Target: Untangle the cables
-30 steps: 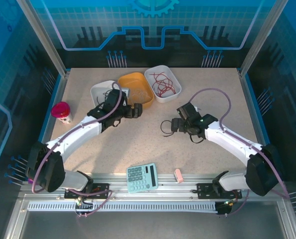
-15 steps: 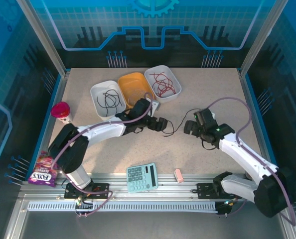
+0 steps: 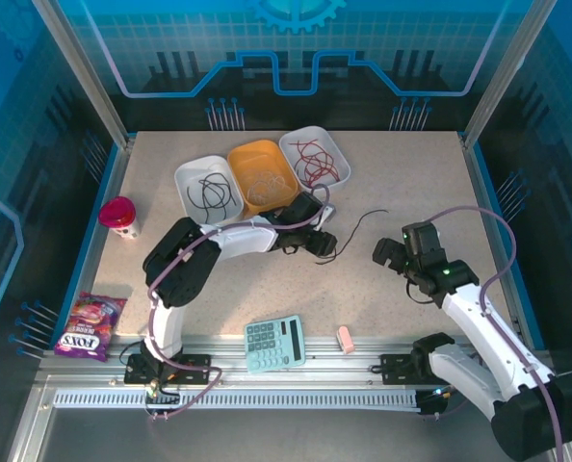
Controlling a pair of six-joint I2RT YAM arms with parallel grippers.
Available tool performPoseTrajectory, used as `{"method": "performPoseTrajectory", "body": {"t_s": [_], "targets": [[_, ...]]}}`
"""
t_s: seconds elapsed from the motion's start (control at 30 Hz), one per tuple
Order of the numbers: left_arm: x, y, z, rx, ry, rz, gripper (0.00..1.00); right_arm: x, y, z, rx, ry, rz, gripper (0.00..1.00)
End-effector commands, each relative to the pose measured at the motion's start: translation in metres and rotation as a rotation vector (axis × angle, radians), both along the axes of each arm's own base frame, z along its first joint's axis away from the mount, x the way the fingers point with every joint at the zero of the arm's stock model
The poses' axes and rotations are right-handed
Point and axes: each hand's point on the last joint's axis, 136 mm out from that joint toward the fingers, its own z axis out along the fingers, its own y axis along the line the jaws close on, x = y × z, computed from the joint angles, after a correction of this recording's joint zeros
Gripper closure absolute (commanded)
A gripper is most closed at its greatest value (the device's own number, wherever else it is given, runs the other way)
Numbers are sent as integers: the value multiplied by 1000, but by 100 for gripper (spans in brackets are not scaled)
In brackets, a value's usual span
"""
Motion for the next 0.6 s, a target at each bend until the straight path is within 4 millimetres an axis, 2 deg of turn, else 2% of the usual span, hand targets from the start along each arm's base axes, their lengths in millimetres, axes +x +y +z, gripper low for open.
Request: {"method": "performPoseTrajectory", "body": {"t_s": [0.0,0.23,0.57], "targets": [[7,17,-11,127,5,40,45,-5,-1,-8,21,24,-8,0],[15,30,-22,246,6,65,51,-3,4,-12,46,29,-2,0],[15,27,-37,271,44,50,60,-3,5,-13,52,27,-1,0]]}}
